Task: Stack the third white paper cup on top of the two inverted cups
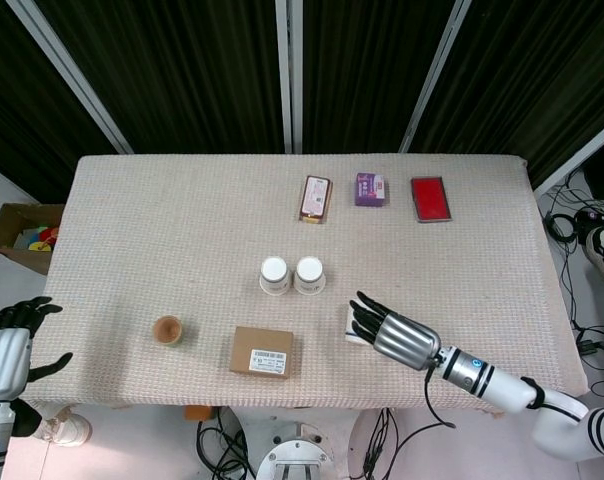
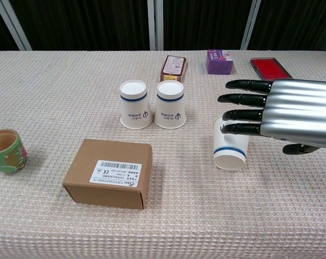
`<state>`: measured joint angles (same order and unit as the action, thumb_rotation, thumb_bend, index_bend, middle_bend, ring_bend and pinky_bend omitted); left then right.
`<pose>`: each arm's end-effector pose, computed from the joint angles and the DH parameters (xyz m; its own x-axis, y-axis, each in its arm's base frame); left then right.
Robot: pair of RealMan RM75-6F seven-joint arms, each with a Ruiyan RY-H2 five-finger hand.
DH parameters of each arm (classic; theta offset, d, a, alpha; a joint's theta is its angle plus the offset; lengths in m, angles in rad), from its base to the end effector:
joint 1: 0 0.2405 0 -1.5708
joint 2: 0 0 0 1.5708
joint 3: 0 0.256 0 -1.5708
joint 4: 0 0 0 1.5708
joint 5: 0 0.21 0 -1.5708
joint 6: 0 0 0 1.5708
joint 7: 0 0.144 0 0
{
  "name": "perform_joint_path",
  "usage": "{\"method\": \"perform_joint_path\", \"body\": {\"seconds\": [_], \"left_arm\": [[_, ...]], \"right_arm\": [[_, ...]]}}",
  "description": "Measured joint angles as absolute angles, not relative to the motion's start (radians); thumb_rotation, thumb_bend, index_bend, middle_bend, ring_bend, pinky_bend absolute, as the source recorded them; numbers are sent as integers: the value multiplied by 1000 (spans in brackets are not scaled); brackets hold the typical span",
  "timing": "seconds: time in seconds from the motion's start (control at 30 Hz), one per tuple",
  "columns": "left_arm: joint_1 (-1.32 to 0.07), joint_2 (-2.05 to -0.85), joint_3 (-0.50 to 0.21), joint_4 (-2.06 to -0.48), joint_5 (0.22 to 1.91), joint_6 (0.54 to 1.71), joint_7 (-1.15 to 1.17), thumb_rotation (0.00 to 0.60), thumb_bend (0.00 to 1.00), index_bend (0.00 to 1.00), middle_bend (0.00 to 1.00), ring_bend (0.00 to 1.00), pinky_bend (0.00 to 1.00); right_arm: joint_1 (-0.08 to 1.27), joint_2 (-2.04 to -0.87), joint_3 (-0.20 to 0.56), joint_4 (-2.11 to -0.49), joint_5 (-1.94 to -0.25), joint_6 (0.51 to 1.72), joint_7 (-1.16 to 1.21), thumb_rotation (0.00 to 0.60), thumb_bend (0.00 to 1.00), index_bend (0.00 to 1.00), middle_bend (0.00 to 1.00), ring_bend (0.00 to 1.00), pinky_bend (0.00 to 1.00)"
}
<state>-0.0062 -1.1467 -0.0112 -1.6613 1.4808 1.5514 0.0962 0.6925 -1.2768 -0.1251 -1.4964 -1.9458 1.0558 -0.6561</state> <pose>-0.3136 0.1477 0.1505 0.4148 0.0141 0.9098 0.9063 0.0821 -0.4145 -0.1849 -0.2578 0.0243 0.8354 0.4100 0.3660 0.0868 -0.7560 0.6488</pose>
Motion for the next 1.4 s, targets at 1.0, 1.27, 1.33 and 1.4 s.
{"method": "perform_joint_path", "body": {"seconds": [1.0, 1.27, 1.33, 1.4], "left_arm": [[11, -1137, -15, -1628, 1464, 1538, 8, 600, 49, 315, 227, 213, 230], [7, -1140, -15, -1624, 1474, 1534, 8, 600, 49, 317, 227, 213, 230], [5, -1141, -13, -1624, 1478, 1531, 10, 600, 49, 318, 227, 213, 230], [4, -1142, -11, -1626, 1483, 1530, 13, 600, 50, 318, 227, 214, 230]], "right_arm": [[691, -1477, -110, -1267, -2006, 1218, -422, 600, 177, 547, 426, 191, 89], [653, -1462, -66, -1349, -1916, 1334, -153, 600, 177, 554, 429, 191, 96], [647, -1459, -46, -1382, -1873, 1350, -46, 600, 177, 554, 428, 190, 98], [644, -1457, -22, -1418, -1822, 1357, 70, 600, 177, 555, 427, 190, 98]]}}
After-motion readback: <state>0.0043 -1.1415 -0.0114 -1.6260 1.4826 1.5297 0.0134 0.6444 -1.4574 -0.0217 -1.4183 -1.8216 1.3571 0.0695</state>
